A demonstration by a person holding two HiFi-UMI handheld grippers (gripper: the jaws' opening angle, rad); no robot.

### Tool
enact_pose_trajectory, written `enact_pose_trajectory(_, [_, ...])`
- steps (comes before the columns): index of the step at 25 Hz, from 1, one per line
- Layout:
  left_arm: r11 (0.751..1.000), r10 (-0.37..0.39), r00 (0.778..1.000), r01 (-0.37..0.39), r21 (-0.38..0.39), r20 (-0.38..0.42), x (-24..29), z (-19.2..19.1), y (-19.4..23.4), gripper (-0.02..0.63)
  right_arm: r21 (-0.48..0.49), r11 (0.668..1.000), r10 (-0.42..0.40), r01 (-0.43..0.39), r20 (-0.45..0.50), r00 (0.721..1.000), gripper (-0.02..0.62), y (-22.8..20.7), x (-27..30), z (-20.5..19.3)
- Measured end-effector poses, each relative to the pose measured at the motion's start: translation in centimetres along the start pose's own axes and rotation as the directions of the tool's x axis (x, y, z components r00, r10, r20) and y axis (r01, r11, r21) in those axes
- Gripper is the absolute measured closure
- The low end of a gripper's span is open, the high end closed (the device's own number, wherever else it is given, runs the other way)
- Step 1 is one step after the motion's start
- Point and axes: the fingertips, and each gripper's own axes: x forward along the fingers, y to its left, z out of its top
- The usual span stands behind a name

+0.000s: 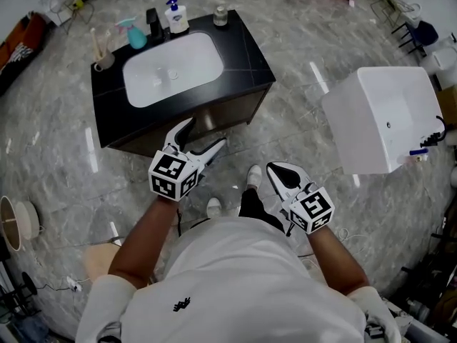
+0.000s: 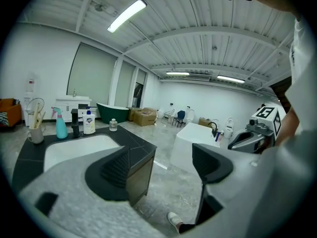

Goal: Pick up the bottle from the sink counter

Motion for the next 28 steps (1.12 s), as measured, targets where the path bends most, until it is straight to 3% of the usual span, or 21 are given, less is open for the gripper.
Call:
enact_pose_trajectory(9, [0.995, 0.098, 0.995, -0.098, -0.028, -0.004, 8.7, 5.1, 3.0, 0.222, -0.046, 0.992, 0.121, -0.121, -0.008, 0.993, 0.583, -10.1, 3.6, 4.8])
enact_pose_trajectory(16, [0.981, 0.188, 0.982, -0.188, -0.050, -0.011, 15.0, 6.9, 4.6, 0.221, -0.052, 0.976, 0.209, -0.211, -0.031, 0.977, 0.583, -16.5, 4.5, 5.2])
enact_pose_trajectory(21, [0.971, 0.232, 0.972, -0.233, -0.054, -0.038, 19.2, 7.8, 6.9, 0.206, -0.031, 0.976, 0.216, -0.217, -0.036, 0.976, 0.584, -20.8, 5.3, 5.5])
enact_pose_trajectory(28, [0.961, 0.268, 0.960, -0.272, -0.047, -0.082, 25.2, 7.7, 13.8, 0.196, 0.009, 0.984, 0.181, -0.180, -0.060, 0.982, 0.583, -25.4, 8.4, 5.5])
